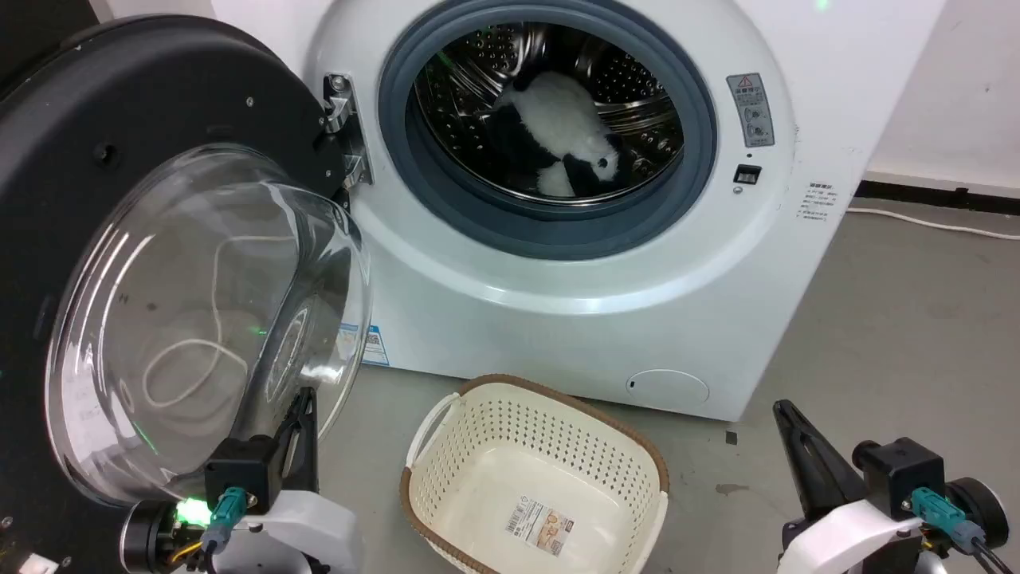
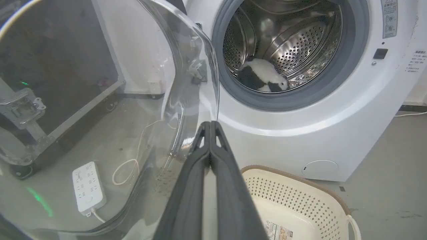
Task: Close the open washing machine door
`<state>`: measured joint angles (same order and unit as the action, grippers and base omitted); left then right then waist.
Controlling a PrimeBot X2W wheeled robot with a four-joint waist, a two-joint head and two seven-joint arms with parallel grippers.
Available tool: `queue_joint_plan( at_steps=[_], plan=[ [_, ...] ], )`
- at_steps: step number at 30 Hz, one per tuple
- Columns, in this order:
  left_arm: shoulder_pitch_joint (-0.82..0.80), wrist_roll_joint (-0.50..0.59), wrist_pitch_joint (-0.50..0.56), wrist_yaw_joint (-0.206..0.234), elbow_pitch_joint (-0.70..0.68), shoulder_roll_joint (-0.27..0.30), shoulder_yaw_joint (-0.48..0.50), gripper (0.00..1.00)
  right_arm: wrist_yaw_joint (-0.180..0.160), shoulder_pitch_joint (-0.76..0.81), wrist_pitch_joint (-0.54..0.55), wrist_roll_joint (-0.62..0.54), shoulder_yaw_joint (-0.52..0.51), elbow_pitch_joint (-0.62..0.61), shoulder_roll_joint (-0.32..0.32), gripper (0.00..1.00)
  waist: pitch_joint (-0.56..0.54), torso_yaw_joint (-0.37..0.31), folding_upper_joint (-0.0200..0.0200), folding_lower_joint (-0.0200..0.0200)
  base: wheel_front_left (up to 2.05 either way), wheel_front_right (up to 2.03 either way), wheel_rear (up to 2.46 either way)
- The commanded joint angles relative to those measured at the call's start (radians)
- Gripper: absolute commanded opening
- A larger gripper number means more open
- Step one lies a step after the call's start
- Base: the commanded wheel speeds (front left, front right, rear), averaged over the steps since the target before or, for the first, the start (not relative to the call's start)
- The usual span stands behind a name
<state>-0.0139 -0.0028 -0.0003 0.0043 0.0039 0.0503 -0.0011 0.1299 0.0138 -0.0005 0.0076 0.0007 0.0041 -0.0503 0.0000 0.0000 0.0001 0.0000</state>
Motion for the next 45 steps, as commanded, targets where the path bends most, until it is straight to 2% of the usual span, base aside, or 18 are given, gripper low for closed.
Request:
queue_joint_plan(
  at_steps=[1,45],
  plan=[
    [0.014,0.003,0.000,-0.004,-0.004,0.000,0.001,0.00,0.001,-0.014,0.000,-0.008,-0.001,-0.004,0.000,0.00,0.000,0.000,-0.0001,0.0000,0.00,0.00,0.00],
    [0.014,0.003,0.000,-0.004,-0.004,0.000,0.001,0.00,0.001,-0.014,0.000,-0.008,-0.001,-0.004,0.000,0.00,0.000,0.000,-0.0001,0.0000,0.00,0.00,0.00]
  ],
)
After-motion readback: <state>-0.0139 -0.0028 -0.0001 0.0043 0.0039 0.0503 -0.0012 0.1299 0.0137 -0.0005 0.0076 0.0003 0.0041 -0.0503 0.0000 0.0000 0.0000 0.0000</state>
